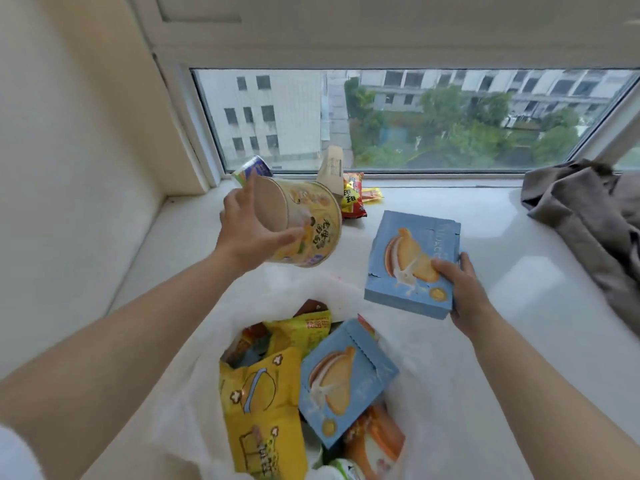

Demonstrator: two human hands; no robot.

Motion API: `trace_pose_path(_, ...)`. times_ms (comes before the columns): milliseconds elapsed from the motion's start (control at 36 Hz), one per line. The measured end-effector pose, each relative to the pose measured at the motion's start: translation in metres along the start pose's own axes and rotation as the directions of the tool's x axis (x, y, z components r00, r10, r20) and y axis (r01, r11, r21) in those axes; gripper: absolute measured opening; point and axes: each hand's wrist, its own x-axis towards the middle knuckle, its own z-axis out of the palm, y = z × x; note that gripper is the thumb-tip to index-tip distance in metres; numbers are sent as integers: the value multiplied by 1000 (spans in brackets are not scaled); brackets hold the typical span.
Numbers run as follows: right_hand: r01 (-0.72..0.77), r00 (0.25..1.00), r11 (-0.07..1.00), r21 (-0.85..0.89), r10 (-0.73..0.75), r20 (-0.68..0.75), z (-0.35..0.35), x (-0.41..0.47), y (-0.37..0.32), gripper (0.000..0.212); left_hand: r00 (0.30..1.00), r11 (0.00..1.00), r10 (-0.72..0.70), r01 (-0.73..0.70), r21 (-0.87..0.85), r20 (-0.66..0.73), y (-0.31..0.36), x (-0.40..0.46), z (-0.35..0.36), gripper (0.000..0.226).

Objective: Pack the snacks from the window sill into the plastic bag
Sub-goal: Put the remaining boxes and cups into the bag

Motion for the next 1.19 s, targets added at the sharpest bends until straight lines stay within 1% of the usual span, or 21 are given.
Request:
trace_pose_path(56, 28, 1000, 1000, -2, -28, 6, -6, -15, 0, 69, 996, 999, 50, -49, -20, 74, -1, -24, -6, 131)
trace_pose_path(111, 57, 998, 998, -10, -57, 0, -11, -29, 0, 57, 986, 995, 101, -100, -15, 135, -2, -46, -8, 130)
trace_pose_path(167, 86, 996, 996, -24, -86, -7, -14, -42, 2, 46, 972, 991, 130, -135, 12, 196, -4, -66, -6, 128)
trace_pose_path(222, 95, 995, 995, -35, -96, -8, -16, -54, 3, 43, 951, 984, 141, -166, 69, 274, -8, -80, -3, 127)
trace_pose_path(306, 90, 996, 995, -51, -90, -8, -19, -68, 6, 48, 932, 968, 140, -200, 152, 334, -16, -95, 5, 120)
trace_pose_path(417, 78, 997, 993, -83, -79, -12, -21, -80, 11, 59, 942, 940, 141, -225, 258, 306, -22, -104, 5, 113)
trace_pose_path(444, 78, 997, 993, -88, -79, -6, -20, -83, 12, 60, 938, 915, 148, -250, 317, 314, -24, -104, 3, 112)
trace_pose_path(500, 72, 997, 992, -99, -72, 10, -19, -88, 14, 65, 921, 835, 146, -311, 454, 362, -31, -106, -1, 110)
trace_pose_path(556, 61, 998, 992, -109, -58, 28, -17, -91, 18, 69, 904, 761, 98, -338, 554, 416, -43, -109, -5, 110)
trace_pose_path(583, 55, 998, 992, -112, -51, 37, -16, -92, 19, 70, 901, 745, 66, -331, 579, 429, -51, -111, -7, 110)
trace_pose_path(639, 43, 998, 991, -125, -37, 51, -13, -94, 23, 76, 905, 750, 12, -290, 595, 426, -63, -115, -11, 111)
trace_pose_path(667, 38, 998, 990, -133, -31, 55, -10, -96, 24, 83, 910, 756, 0, -272, 596, 415, -68, -117, -13, 111)
trace_pose_path(722, 29, 998, 990, -141, -20, 67, -5, -97, 28, 97, 918, 753, 6, -265, 602, 397, -71, -118, -14, 111)
trace_pose_path(778, 21, 996, 990, -140, -9, 85, 0, -99, 30, 104, 919, 738, 13, -275, 616, 395, -70, -119, -12, 112)
trace_pose_path(833, 17, 994, 989, -147, -1, 107, 5, -101, 31, 104, 919, 716, 12, -283, 638, 393, -68, -120, -7, 114)
trace_pose_path(917, 31, 988, 988, -148, -8, 152, 13, -104, 32, 94, 925, 700, 16, -281, 657, 379, -71, -124, 0, 115)
trace_pose_path(1000, 21, 982, 989, -149, 7, 187, 17, -106, 35, 93, 930, 712, 14, -267, 649, 368, -75, -128, 2, 115)
trace_pose_path(1083, -12, 977, 990, -142, 42, 207, 18, -107, 44, 102, 931, 713, 17, -266, 649, 364, -80, -130, 2, 115)
trace_pose_path(1194, -21, 973, 990, -138, 52, 225, 22, -113, 56, 96, 932, 739, 17, -255, 623, 362, -84, -130, 5, 116)
